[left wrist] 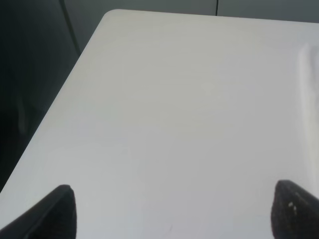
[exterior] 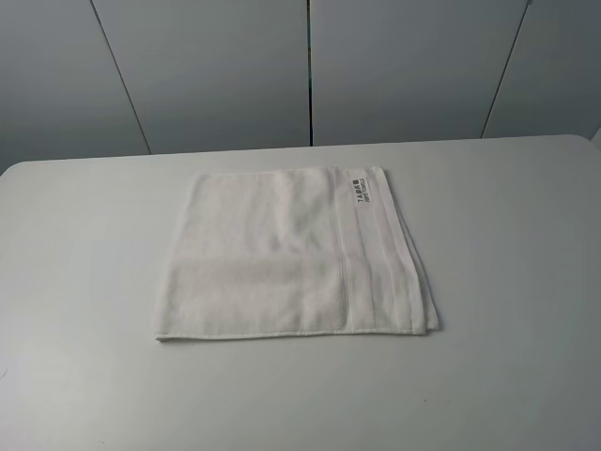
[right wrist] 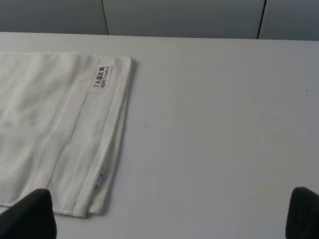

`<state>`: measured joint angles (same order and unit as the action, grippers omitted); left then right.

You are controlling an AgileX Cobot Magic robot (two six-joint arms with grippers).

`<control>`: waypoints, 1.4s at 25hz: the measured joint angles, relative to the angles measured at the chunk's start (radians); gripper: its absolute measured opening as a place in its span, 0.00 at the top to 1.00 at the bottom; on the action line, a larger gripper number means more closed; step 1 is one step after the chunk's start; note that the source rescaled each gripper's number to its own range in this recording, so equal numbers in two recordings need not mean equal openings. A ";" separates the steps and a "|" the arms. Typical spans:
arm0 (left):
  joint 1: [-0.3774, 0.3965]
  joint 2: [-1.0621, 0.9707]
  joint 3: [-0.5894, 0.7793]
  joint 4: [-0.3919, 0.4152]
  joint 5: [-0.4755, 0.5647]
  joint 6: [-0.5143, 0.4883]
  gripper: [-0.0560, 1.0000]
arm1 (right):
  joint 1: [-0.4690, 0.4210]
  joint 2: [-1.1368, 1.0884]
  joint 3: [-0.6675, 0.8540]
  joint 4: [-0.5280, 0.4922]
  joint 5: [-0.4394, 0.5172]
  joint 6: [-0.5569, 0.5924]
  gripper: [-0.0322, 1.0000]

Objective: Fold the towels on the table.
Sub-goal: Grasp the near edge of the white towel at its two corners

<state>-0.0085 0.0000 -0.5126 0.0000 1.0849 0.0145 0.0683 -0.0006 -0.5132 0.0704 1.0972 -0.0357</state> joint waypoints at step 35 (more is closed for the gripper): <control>-0.051 0.415 -0.206 -0.008 -0.043 0.072 0.00 | 0.000 0.299 -0.176 0.131 -0.065 -0.023 0.00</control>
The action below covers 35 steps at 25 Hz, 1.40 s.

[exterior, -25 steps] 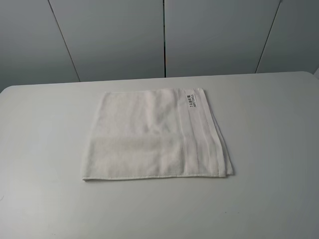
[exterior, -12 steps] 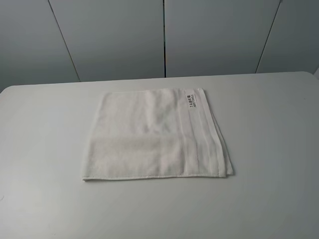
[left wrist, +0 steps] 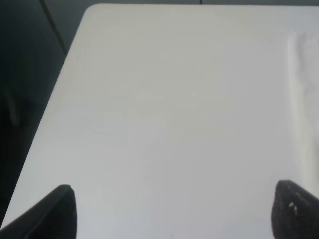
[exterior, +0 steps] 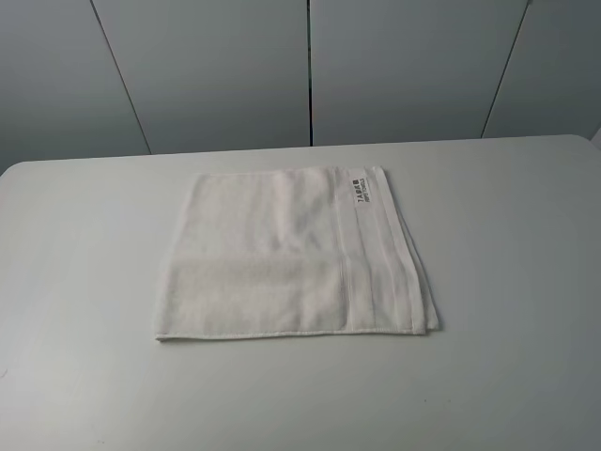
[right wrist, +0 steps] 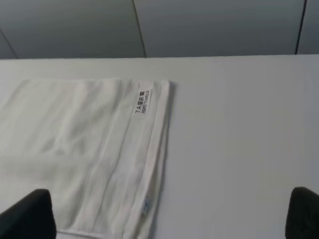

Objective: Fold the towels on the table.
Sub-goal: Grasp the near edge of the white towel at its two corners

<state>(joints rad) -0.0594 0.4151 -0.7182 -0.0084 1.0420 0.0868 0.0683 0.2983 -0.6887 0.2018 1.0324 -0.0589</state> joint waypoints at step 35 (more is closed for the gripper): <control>-0.601 1.308 -0.154 0.008 -0.260 0.729 0.00 | 0.513 1.398 -0.339 -0.053 -0.004 -0.761 0.00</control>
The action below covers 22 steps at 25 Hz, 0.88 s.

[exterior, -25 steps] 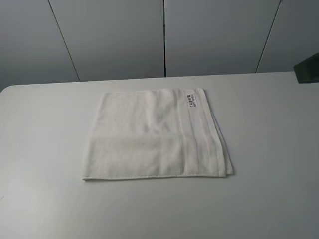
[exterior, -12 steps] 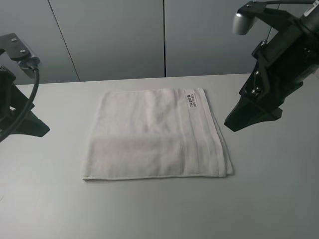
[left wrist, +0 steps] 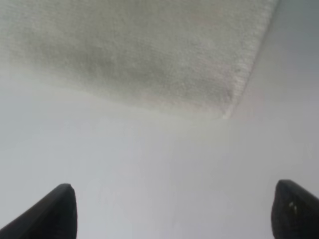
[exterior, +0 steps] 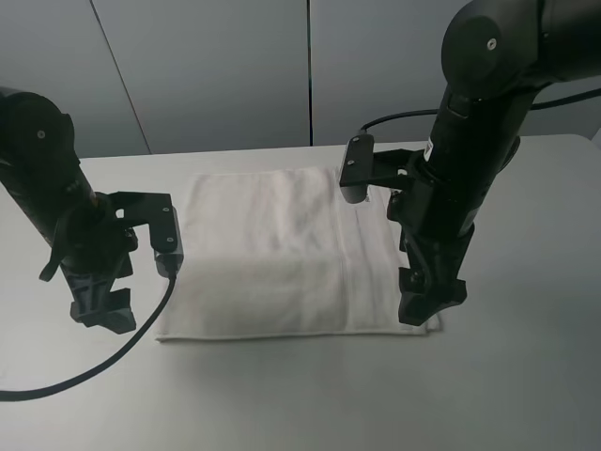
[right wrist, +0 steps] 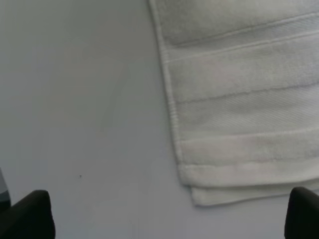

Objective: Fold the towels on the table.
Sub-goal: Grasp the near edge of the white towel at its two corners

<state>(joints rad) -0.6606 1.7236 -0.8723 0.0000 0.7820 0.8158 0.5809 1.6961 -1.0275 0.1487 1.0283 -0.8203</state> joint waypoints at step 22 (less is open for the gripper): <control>-0.084 0.100 0.000 0.000 -0.102 0.051 0.00 | 0.026 0.110 0.142 0.020 -0.132 -0.086 0.00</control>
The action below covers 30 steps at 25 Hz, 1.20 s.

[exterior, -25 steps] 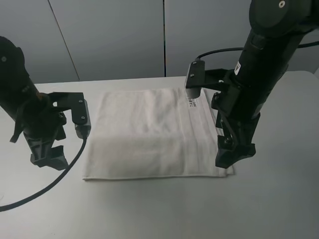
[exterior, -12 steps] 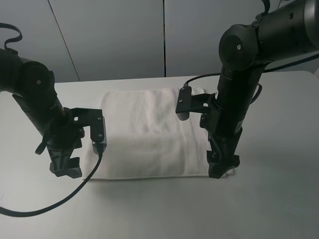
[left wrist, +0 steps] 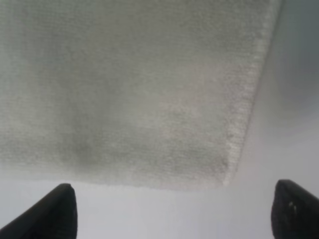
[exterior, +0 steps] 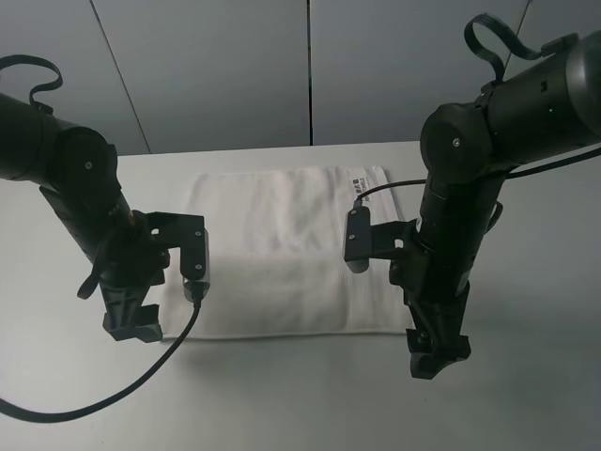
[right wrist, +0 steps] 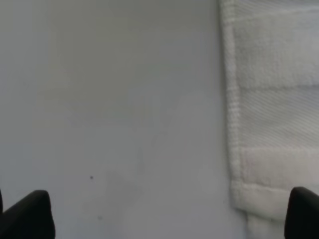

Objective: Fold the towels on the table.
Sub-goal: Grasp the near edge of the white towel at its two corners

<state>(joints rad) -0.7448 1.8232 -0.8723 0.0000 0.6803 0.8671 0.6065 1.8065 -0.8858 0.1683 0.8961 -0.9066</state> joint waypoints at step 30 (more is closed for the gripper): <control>-0.061 0.101 -0.006 0.026 -0.089 -0.027 0.00 | 0.040 0.079 0.001 -0.210 -0.163 0.140 0.00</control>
<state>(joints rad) -0.8062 1.9241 -0.8784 0.0259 0.5913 0.8402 0.6470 1.8854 -0.8844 -0.0418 0.7327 -0.7664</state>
